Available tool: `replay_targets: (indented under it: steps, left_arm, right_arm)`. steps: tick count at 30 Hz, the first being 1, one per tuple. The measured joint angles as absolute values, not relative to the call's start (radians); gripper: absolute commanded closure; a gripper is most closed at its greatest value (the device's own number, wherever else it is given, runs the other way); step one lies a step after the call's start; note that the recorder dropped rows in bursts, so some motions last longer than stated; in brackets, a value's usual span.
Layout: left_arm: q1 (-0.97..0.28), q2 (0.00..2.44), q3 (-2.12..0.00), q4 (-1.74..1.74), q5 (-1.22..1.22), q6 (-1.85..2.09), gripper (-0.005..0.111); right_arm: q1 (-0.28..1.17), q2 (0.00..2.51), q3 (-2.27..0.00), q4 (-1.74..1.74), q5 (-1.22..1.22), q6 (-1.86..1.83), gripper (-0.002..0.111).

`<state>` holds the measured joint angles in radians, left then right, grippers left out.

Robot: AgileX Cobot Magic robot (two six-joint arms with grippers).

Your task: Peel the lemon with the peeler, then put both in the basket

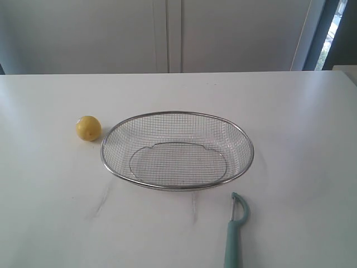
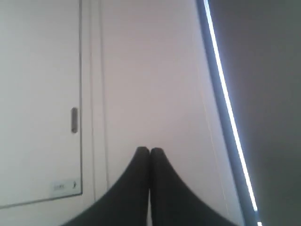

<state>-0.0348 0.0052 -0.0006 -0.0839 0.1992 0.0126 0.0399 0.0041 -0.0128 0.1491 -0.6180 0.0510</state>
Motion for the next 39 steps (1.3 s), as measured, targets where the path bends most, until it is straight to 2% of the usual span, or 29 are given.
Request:
replay_targets:
  steps: [4, 9, 14, 22, 25, 28, 31, 36, 39]
  left_arm:
    - [-0.035, 0.005, -0.001, -0.084, 0.199, 0.013, 0.106]
    - [-0.035, 0.005, -0.001, -0.084, 0.199, 0.013, 0.106]
    - [-0.035, 0.005, -0.001, -0.084, 0.199, 0.013, 0.106]
    - [-0.035, 0.005, -0.001, -0.084, 0.199, 0.013, 0.106]
    - [-0.035, 0.005, -0.001, -0.084, 0.199, 0.013, 0.106]
    - [-0.035, 0.005, -0.001, -0.084, 0.199, 0.013, 0.106]
    - [-0.035, 0.005, -0.001, -0.084, 0.199, 0.013, 0.106]
    - [-0.035, 0.005, -0.001, -0.084, 0.199, 0.013, 0.106]
    - [-0.035, 0.005, -0.001, -0.084, 0.199, 0.013, 0.106]
  right_arm:
    - [0.04, 0.004, -0.073, 0.435, -0.565, -0.071, 0.108]
    - [0.04, 0.09, -0.171, 0.606, -0.378, -0.276, 0.108]
    - [0.04, 0.299, -0.297, 0.631, -0.133, -0.424, 0.108]
    - [0.04, 0.724, -0.521, 0.618, 0.325, -0.456, 0.108]
    - [0.04, 0.881, -0.603, 0.478, 0.456, -0.433, 0.108]
    - [0.04, 0.996, -0.706, 0.042, 0.609, -0.115, 0.108]
    - [0.04, 1.04, -0.752, -0.182, 0.772, 0.088, 0.108]
    - [0.046, 1.07, -0.787, -0.266, 0.98, 0.155, 0.108]
    - [0.126, 1.067, -0.787, -0.266, 1.01, 0.157, 0.108]
